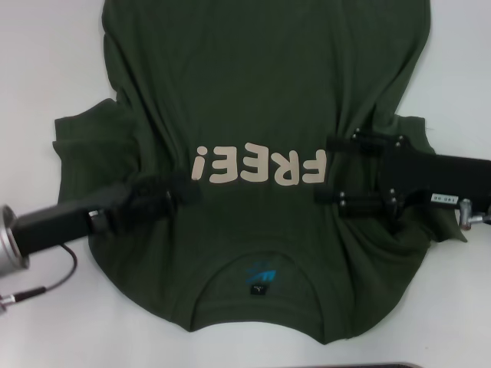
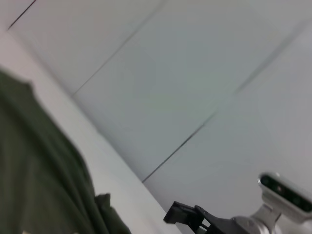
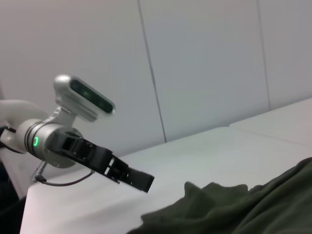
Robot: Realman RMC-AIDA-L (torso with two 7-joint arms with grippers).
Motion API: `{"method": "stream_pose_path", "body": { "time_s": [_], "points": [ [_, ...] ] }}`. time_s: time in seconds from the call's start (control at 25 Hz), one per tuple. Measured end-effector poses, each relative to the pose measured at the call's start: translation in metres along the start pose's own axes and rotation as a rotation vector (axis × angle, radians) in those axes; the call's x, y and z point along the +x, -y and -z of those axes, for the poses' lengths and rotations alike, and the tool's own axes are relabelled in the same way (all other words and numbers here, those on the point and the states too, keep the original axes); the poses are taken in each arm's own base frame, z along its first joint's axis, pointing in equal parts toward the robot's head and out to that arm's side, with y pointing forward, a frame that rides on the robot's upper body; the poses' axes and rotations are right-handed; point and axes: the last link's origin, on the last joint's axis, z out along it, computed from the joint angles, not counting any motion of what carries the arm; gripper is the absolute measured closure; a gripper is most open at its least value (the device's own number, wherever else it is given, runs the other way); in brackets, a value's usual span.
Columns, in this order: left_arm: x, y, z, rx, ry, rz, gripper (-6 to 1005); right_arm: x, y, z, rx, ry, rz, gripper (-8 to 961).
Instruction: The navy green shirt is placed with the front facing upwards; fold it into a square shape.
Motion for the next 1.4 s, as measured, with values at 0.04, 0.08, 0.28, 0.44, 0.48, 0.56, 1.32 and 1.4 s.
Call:
{"method": "stream_pose_path", "body": {
  "time_s": [0.04,0.08,0.28,0.44,0.48,0.56,1.32,1.4],
  "points": [
    [0.016,0.004,0.002,0.011,0.03,0.131,246,-0.002,0.001,0.0,0.002,0.003,-0.015,38],
    [0.021,0.005,0.002,0.014,0.037,0.173,246,-0.003,0.002,0.0,0.003,0.005,-0.038,38],
    [0.049,0.014,0.009,0.054,0.034,0.435,247,-0.017,0.015,0.0,0.01,-0.016,-0.212,38],
    [0.069,0.025,0.023,0.126,-0.038,0.565,247,-0.024,0.024,-0.003,0.01,-0.074,-0.353,38],
    [0.073,0.028,0.027,0.146,-0.053,0.579,247,-0.024,0.026,-0.004,0.012,-0.103,-0.384,38],
    [0.08,0.036,0.037,0.21,-0.084,0.619,247,-0.023,0.029,-0.008,0.017,-0.155,-0.432,38],
    [0.101,0.078,0.088,0.593,-0.095,0.726,249,-0.021,0.035,-0.015,0.05,-0.225,-0.529,37],
    [0.101,0.081,0.088,0.612,-0.108,0.727,249,-0.02,0.035,-0.015,0.051,-0.225,-0.53,37]
  ]
}}
